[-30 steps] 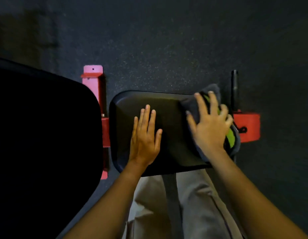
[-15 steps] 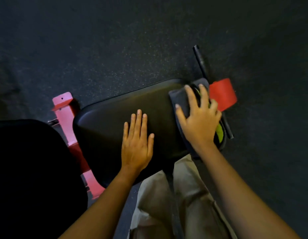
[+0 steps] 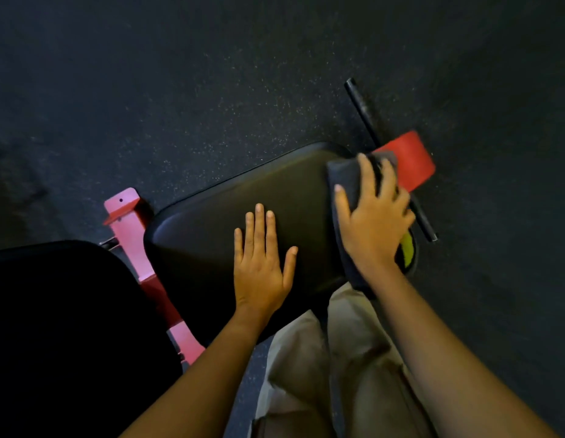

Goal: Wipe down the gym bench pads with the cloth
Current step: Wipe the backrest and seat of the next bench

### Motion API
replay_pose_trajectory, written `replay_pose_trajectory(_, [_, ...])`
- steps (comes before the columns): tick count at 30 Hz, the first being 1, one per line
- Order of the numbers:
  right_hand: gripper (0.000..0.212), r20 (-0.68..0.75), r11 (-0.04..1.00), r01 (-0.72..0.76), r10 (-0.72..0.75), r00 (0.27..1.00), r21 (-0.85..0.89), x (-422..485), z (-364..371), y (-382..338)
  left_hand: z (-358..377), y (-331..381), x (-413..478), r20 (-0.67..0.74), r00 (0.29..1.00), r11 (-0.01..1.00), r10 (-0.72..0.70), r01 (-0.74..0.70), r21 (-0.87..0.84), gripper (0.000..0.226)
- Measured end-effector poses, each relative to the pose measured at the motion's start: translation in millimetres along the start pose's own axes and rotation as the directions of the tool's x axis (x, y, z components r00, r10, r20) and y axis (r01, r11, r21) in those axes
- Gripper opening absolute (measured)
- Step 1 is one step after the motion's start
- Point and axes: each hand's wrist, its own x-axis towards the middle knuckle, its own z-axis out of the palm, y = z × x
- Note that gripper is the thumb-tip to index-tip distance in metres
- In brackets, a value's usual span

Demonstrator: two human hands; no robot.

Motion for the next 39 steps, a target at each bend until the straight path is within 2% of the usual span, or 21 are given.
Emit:
replay_pose_trajectory(1, [0.060, -0.010, 0.998, -0.070, 0.070, 0.998, -0.008, -16.9, 0.6, 0.8, 0.3, 0.4, -0.3, -0.002, 1.000, 1.000, -0.002, 0.002, -0.007, 0.066])
replay_pose_trajectory(3, [0.060, -0.020, 0.998, -0.026, 0.025, 0.999, -0.060, -52.4, 4.3, -2.8, 2.5, 1.1, -1.0, -0.011, 1.000, 1.000, -0.001, 0.000, -0.016, 0.066])
replay_pose_trajectory(5, [0.058, -0.005, 0.978, 0.193, -0.194, 0.981, -0.077, -68.1, 8.0, -13.8, 3.8, 0.5, -2.0, -0.008, 1.000, 1.000, 0.008, -0.008, -0.008, 0.065])
replay_pose_trajectory(6, [0.057, 0.009, 0.946, 0.315, -0.315, 0.949, -0.077, -62.1, 8.4, -20.0, 4.3, 0.0, -2.5, -0.006, 1.000, 1.000, 0.016, -0.016, -0.001, 0.065])
replay_pose_trajectory(8, [0.056, 0.044, 0.892, 0.444, -0.441, 0.896, -0.088, -32.0, 8.9, -26.9, 5.3, 0.0, -2.2, -0.015, 0.999, 1.000, 0.028, -0.028, -0.001, 0.065])
replay_pose_trajectory(9, [0.055, 0.042, 0.903, 0.421, -0.419, 0.907, -0.086, -14.1, 6.8, -28.7, 5.2, 0.0, -1.6, -0.024, 0.999, 1.000, 0.023, -0.023, -0.006, 0.065])
replay_pose_trajectory(10, [0.055, 0.038, 0.942, 0.329, -0.327, 0.944, -0.065, 1.6, 2.9, -27.3, 4.4, 0.3, -1.5, -0.031, 0.999, 1.000, 0.019, -0.020, -0.011, 0.065])
replay_pose_trajectory(12, [0.056, 0.075, 0.999, 0.030, -0.032, 0.997, 0.034, 20.5, -2.6, -21.0, 0.5, -0.1, -1.8, -0.042, 0.998, 0.998, 0.049, -0.050, -0.028, 0.061])
replay_pose_trajectory(14, [0.059, 0.121, 0.975, -0.186, 0.172, 0.978, 0.122, 15.0, -3.6, -8.7, -2.2, 0.6, -4.5, -0.036, 0.982, 0.981, 0.187, -0.189, -0.043, 0.054])
replay_pose_trajectory(16, [0.060, 0.081, 0.936, -0.295, 0.284, 0.955, 0.194, -8.9, -2.4, 3.5, -1.8, -0.3, -10.1, -0.010, 0.941, 0.939, 0.338, -0.338, -0.068, 0.050])
replay_pose_trajectory(18, [0.063, 0.040, 0.815, -0.434, 0.454, 0.890, 0.383, -43.6, 5.4, 7.1, 0.0, -2.8, -13.6, 0.014, 0.919, 0.915, 0.395, -0.392, -0.096, 0.049])
replay_pose_trajectory(20, [0.067, 0.046, 0.606, -0.501, 0.608, 0.793, 0.617, -87.1, 13.4, -4.8, 2.3, -5.6, -14.5, 0.017, 0.916, 0.912, 0.401, -0.397, -0.106, 0.050])
replay_pose_trajectory(21, [0.070, 0.092, 0.520, -0.514, 0.636, 0.766, 0.683, -107.5, 15.6, -14.8, 2.6, -6.9, -14.1, 0.019, 0.914, 0.910, 0.404, -0.400, -0.106, 0.051])
replay_pose_trajectory(23, [0.075, 0.214, 0.435, -0.528, 0.588, 0.780, 0.729, -137.7, 16.6, -30.1, 3.8, -8.7, -13.6, 0.011, 0.910, 0.905, 0.414, -0.410, -0.111, 0.051])
replay_pose_trajectory(25, [0.079, 0.246, 0.439, -0.503, 0.520, 0.818, 0.744, -143.0, 18.5, -25.8, 5.7, -8.7, -15.7, -0.009, 0.910, 0.903, 0.414, -0.411, -0.123, 0.051])
replay_pose_trajectory(27, [0.076, 0.193, 0.462, -0.458, 0.512, 0.837, 0.759, -124.1, 23.7, -6.6, 7.2, -8.5, -17.4, -0.046, 0.911, 0.902, 0.410, -0.413, -0.123, 0.050])
replay_pose_trajectory(31, [0.065, 0.175, 0.384, -0.475, 0.602, 0.779, 0.792, -89.9, 23.7, 12.3, 11.7, -8.6, -33.4, -0.098, 0.939, 0.926, 0.330, -0.342, -0.160, 0.046])
replay_pose_trajectory(34, [0.069, 0.146, 0.360, -0.456, 0.634, 0.759, 0.814, -107.2, 28.5, -5.7, 11.4, -14.1, -58.2, -0.103, 0.966, 0.946, 0.237, -0.253, -0.203, 0.045])
replay_pose_trajectory(39, [0.077, 0.167, 0.365, -0.407, 0.538, 0.826, 0.837, -179.6, 47.0, -56.4, 6.9, -52.9, -113.5, -0.126, 0.990, 0.963, 0.059, -0.090, -0.256, 0.046])
